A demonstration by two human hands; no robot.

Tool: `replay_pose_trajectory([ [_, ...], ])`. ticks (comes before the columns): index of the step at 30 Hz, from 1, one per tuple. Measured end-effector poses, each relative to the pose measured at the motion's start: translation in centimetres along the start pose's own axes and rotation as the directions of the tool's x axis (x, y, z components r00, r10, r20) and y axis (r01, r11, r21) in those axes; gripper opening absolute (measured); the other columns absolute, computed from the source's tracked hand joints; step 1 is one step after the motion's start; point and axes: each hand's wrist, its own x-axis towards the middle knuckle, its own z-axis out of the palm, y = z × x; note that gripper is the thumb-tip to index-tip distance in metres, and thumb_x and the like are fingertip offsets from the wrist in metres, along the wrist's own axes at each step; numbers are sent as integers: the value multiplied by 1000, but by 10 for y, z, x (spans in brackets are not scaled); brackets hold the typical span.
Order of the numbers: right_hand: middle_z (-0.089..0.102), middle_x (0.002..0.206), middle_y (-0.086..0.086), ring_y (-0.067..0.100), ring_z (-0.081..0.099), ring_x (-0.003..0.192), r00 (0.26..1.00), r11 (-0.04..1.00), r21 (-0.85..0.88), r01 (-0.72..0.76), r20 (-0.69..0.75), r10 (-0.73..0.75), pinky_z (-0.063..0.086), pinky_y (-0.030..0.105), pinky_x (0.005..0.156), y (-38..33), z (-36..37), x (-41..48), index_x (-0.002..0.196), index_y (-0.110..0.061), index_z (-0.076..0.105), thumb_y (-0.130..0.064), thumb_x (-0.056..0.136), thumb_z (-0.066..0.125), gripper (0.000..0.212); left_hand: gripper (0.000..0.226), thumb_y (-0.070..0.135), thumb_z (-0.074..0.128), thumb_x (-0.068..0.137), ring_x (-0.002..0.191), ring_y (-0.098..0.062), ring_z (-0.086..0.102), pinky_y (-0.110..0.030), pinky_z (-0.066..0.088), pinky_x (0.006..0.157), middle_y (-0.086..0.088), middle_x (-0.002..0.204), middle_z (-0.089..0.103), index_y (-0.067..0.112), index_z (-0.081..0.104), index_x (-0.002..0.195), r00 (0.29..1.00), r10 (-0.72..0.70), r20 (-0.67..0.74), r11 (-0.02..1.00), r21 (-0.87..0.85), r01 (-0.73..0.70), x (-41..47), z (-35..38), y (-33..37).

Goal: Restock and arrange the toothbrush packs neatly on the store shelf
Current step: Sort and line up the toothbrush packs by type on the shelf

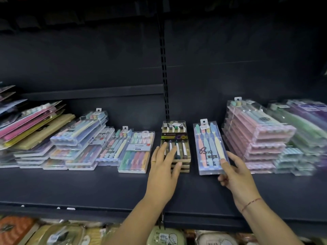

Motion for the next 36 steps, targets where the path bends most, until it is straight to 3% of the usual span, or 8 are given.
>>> replay_pose_trajectory([
  [6,70,94,5,15,52,60,999,1000,-7,22,24,-22,45,29,55,4,5,1,130,-29,52,-16,99,53,33,51,40,43,101,149,-9,0,5,-17,94,12,161,11,32,31,151,1000,20,10,1000,-18,-20,3,3,-7],
  [9,70,94,5,15,52,60,1000,999,-42,28,7,-28,46,27,53,4,7,4,131,-28,51,-15,99,53,34,52,42,43,100,149,-7,1,-10,-3,108,14,161,12,34,30,150,999,19,31,997,-71,-17,4,3,-11],
  [19,59,103,9,17,58,65,999,957,-287,-31,0,32,53,19,50,9,7,29,139,-7,48,-6,97,54,42,57,53,35,95,142,-2,22,-25,16,117,10,154,31,28,45,144,994,-103,-36,964,-251,90,4,-11,-20],
  [22,46,131,12,22,63,77,998,893,-448,29,-45,-54,58,34,69,8,7,23,139,-18,49,-14,95,58,45,54,48,43,97,136,-25,40,-45,33,112,-8,144,49,14,52,137,916,-293,-275,952,4,306,8,-21,-49],
  [25,40,136,5,17,61,87,990,849,-516,118,-4,-140,50,40,91,3,14,9,137,-23,49,-18,94,59,44,64,51,51,94,138,-33,36,-47,32,109,-15,146,44,7,46,139,870,-429,-244,851,212,480,5,-26,-71],
  [28,36,127,-3,8,56,82,968,803,-548,234,50,-248,41,27,87,-1,23,-8,134,-19,51,-12,94,60,42,65,49,55,93,138,-33,30,-38,22,112,-16,147,41,2,46,138,879,-429,-209,865,186,466,3,-22,-80],
  [32,35,127,-12,10,40,123,898,680,-598,424,182,-400,37,36,109,-4,46,-25,132,-22,55,-13,90,64,44,62,47,59,92,135,-32,29,-34,18,110,-16,145,42,1,51,133,884,-418,-208,879,152,452,4,-22,-80],
  [36,32,142,-10,2,28,133,832,591,-590,550,327,-448,27,27,113,-2,68,-36,136,-26,52,-18,91,63,46,54,42,58,95,136,-28,28,-32,21,109,-10,148,40,7,52,136,894,-400,-203,904,71,421,1,-31,-80],
])
